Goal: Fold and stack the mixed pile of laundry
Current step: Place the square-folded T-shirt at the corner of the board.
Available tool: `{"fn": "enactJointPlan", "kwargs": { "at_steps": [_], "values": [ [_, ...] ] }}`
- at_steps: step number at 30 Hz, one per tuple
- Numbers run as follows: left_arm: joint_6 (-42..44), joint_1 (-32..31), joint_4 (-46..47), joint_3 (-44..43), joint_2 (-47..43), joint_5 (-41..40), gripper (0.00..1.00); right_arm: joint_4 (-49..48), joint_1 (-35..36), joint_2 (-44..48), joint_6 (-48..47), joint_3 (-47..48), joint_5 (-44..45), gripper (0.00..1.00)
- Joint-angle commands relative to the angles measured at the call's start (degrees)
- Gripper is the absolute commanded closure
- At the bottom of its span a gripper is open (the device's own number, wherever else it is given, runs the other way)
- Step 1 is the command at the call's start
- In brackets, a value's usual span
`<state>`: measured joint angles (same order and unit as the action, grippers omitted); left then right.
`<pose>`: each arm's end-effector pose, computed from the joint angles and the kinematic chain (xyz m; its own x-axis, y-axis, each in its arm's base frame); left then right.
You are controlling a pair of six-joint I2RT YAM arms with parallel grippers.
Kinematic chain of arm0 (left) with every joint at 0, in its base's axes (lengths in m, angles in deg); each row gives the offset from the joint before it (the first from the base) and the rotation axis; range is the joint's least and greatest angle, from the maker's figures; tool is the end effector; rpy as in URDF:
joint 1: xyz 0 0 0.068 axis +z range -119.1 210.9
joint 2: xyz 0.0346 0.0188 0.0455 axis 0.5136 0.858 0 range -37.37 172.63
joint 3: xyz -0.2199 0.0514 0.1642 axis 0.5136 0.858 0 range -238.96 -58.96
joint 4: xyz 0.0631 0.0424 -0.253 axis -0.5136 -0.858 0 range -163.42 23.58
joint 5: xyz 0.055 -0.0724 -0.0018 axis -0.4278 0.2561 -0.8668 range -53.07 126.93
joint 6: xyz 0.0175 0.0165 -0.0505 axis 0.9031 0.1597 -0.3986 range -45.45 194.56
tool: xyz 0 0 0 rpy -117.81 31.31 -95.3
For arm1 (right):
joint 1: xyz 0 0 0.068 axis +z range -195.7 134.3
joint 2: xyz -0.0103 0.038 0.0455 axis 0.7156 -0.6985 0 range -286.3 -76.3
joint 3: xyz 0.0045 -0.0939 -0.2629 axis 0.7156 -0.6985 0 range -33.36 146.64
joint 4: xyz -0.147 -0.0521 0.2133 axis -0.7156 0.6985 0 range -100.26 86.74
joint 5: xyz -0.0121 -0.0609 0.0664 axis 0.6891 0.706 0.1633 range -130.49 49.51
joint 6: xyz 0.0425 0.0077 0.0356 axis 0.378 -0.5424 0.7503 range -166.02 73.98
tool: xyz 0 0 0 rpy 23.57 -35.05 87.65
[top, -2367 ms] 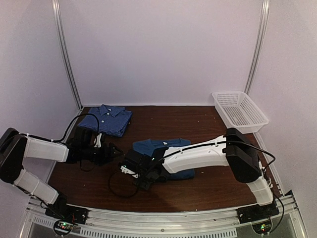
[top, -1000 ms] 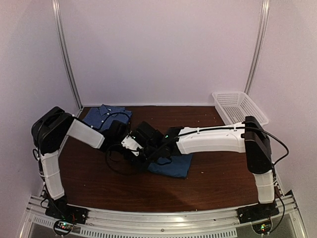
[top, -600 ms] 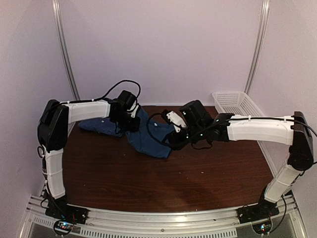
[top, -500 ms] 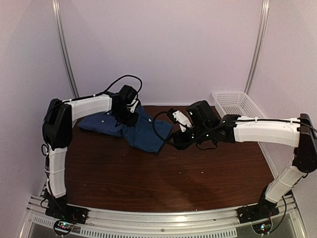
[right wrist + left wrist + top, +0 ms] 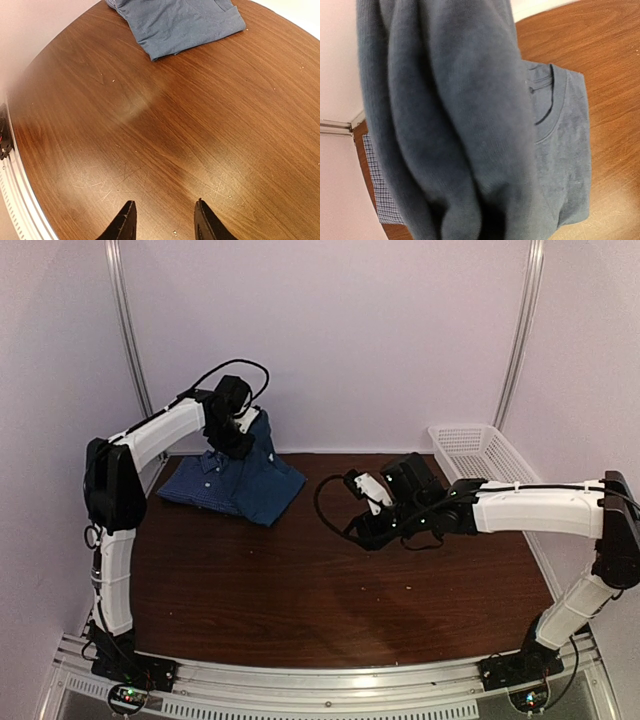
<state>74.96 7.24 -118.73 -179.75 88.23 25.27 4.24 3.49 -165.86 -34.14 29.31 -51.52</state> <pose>0.4521 -0.1897 0.2787 -0.7671 0.3438 -0.5416 0.2981 0.9386 0.1736 0.2232 0.2698 0.2515 -0.5952 -0.3800 -0.7080 -0.7297 0.6246 0.2782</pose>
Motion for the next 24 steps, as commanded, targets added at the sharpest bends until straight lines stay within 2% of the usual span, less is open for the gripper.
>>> {"fn": "enactJointPlan", "kwargs": {
  "at_steps": [1, 11, 24],
  "values": [
    [3.1, -0.2, -2.6, -5.0, -0.4, 2.9, 1.00, -2.1, -0.3, 0.2, 1.2, -0.4, -1.2, 0.61],
    [2.3, -0.2, -7.2, -11.4, -1.6, 3.4, 1.00, -2.3, -0.4, -0.5, 1.7, -0.3, -1.8, 0.63],
    [2.2, 0.5, -8.9, -14.9, -2.3, 3.5, 1.00, -1.8, -0.3, -1.5, 1.6, 0.4, -2.4, 0.65]
  ]
}}
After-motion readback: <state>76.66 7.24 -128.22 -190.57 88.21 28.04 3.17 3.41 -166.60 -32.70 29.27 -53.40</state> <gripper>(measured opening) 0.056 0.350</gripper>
